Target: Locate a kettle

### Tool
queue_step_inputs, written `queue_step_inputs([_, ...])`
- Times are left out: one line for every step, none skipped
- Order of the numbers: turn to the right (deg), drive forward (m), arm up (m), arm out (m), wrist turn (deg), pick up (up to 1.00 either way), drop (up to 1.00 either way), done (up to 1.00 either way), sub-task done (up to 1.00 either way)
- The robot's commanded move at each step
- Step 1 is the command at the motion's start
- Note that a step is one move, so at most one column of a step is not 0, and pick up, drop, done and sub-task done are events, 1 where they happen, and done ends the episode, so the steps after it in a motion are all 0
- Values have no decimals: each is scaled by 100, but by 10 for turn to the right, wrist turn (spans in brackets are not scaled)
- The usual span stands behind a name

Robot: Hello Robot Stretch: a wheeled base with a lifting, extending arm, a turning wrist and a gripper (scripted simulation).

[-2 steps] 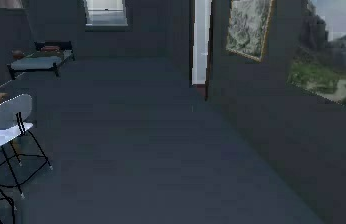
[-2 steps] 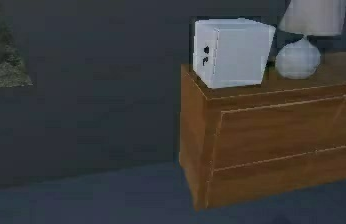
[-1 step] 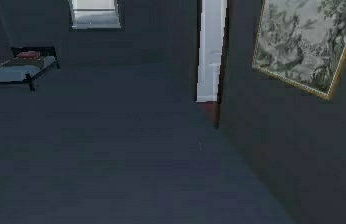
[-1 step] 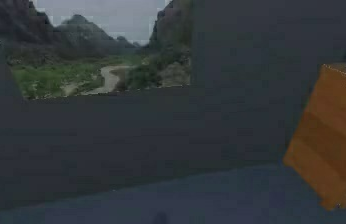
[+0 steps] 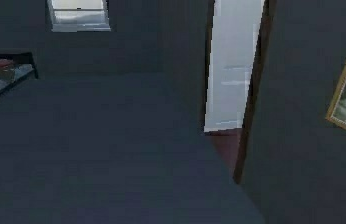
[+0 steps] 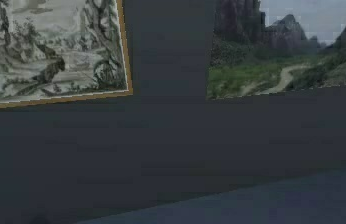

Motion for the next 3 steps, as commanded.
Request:
queue_step_inputs([-30,0,0,0,0,0,0,0,0])
queue_step_inputs([-150,0,0,0,0,0,0,0,0])
queue_step_inputs([0,65,0,0,0,0,0,0,0])
